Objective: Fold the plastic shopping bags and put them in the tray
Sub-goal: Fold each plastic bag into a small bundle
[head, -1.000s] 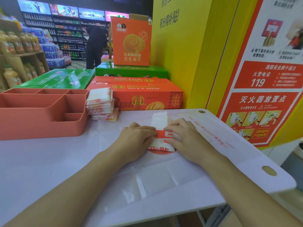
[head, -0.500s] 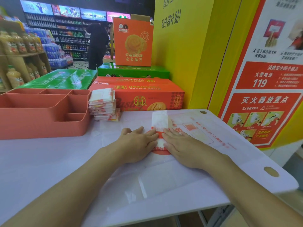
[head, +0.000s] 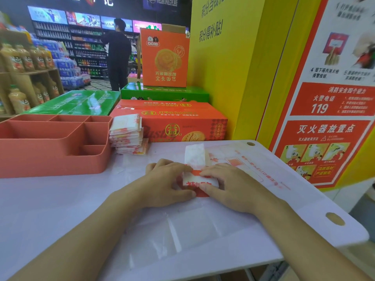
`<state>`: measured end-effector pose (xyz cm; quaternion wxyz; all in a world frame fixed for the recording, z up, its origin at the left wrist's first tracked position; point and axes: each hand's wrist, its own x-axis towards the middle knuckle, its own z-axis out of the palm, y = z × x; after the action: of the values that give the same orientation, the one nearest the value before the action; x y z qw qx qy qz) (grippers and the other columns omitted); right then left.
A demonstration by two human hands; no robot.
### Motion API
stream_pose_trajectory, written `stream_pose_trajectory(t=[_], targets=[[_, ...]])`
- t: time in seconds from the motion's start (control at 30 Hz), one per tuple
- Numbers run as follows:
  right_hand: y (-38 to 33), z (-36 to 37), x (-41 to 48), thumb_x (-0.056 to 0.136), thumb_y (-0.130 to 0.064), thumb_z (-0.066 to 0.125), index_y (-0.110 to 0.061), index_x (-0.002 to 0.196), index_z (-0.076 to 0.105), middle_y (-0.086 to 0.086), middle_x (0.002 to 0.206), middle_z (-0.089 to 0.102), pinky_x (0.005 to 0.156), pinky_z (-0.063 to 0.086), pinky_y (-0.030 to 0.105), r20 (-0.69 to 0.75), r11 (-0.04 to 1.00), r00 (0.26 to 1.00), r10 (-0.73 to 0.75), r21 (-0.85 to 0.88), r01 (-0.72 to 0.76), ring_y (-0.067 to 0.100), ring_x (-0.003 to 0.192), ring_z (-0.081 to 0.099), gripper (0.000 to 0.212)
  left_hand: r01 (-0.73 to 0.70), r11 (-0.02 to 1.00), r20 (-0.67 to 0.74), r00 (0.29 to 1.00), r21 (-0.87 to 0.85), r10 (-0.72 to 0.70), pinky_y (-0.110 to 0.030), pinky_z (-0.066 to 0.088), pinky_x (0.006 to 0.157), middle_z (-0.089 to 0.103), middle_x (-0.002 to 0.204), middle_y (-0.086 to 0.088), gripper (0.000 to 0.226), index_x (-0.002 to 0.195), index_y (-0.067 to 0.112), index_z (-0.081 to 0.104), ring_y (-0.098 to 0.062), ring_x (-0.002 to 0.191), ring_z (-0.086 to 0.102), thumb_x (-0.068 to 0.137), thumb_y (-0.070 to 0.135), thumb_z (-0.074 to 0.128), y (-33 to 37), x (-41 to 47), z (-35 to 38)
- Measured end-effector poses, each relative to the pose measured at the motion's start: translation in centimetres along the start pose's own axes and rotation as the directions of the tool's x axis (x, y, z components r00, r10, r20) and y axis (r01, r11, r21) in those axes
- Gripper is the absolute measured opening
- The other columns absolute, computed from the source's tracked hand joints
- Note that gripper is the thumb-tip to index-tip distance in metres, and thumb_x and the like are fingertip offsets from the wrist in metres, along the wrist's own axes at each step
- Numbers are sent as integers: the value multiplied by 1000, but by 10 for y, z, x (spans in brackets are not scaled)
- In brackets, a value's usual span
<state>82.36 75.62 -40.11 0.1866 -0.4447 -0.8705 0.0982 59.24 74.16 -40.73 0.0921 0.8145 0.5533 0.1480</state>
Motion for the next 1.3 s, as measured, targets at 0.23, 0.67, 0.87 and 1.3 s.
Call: stream_pose_trajectory(t=[0.23, 0.67, 0.87, 1.3], targets=[[1, -2, 1, 98, -59, 50, -43, 110, 66, -25, 102, 69, 84, 54, 32, -73, 953, 994, 79, 297, -54, -1, 97, 64, 26, 25, 991, -135, 990, -134, -43, -43, 37, 100, 69, 100, 20, 33, 111, 36, 62, -11, 105, 52, 94, 57, 43, -6, 5, -1], [5, 9, 13, 99, -32, 62, -33, 109, 58, -14, 99, 76, 86, 58, 37, -133, 859, 962, 238, 491, -145, 3, 95, 70, 11, 135, 935, -171, 965, -328, -199, -43, 46, 92, 69, 86, 18, 17, 106, 28, 53, -16, 92, 63, 101, 43, 48, 1, 12, 5], [5, 12, 17, 96, -41, 65, -31, 146, 45, -8, 88, 68, 86, 56, 39, -109, 914, 957, 269, 341, -218, 7, 92, 65, 55, 209, 957, -170, 955, -200, -244, -39, 37, 81, 51, 77, 12, 32, 74, 28, 43, -22, 84, 50, 102, 43, 43, 3, 14, 7], [-3, 11, 19, 104, -39, 50, -29, 136, 63, -10, 142, 54, 106, 30, 28, -119, 996, 990, 69, -55, -75, 16, 134, 40, 36, 164, 976, -212, 968, 146, -131, -37, 26, 82, 48, 140, 19, 38, 129, 37, 59, -22, 114, 41, 105, 44, 30, 3, 19, 20]])
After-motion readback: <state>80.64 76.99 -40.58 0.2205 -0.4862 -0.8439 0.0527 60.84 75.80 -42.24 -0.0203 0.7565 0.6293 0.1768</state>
